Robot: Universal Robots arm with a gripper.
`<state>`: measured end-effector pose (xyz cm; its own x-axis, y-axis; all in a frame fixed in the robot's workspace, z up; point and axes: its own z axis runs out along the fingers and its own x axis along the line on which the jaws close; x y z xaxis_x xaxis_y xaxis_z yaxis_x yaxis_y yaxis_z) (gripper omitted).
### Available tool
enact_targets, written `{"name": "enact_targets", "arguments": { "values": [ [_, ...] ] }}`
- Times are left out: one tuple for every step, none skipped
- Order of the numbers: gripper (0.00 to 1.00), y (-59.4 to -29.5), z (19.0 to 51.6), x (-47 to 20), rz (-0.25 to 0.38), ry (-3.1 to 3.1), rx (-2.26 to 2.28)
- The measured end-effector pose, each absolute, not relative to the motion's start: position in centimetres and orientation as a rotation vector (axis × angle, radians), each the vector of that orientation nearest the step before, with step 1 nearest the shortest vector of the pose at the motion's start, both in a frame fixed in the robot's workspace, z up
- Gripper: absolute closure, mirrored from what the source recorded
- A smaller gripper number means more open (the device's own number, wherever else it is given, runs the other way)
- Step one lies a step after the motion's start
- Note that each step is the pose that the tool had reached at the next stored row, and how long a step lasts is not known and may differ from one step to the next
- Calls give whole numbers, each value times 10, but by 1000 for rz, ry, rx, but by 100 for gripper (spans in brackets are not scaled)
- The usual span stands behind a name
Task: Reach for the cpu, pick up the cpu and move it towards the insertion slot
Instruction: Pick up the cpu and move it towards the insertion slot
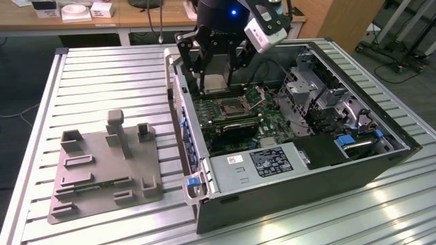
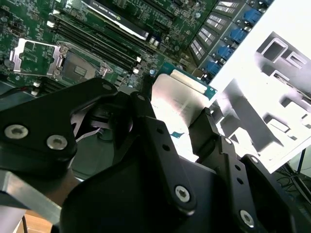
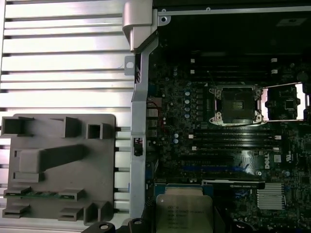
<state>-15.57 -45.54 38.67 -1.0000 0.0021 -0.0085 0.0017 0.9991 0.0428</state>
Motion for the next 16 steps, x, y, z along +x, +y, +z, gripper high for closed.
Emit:
{"name": "enact_targets", "arguments": {
  "values": [
    [46, -455, 387, -155, 67, 3132, 3],
    [46, -455, 387, -154, 67, 3132, 3],
    [46, -455, 387, -153, 67, 3132, 3],
    [46, -455, 387, -152, 67, 3132, 3],
    [46, -455, 387, -151, 67, 3132, 3],
    [46, -455, 387, -150, 67, 3132, 3],
    [46, -455, 387, -148, 67, 3132, 3],
    [46, -455, 387, -147, 67, 3132, 3],
    [46, -455, 387, -146, 67, 3132, 3],
    [46, -455, 387, -145, 67, 3132, 3],
    [46, -455, 387, -144, 67, 3132, 3],
    [46, -455, 387, -144, 67, 3132, 3],
    [46, -455, 387, -143, 67, 3132, 3],
    [46, -455, 387, -142, 67, 3132, 3],
    [46, -455, 387, -142, 67, 3132, 3],
    [46, -455, 387, -141, 67, 3132, 3]
  ]
}}
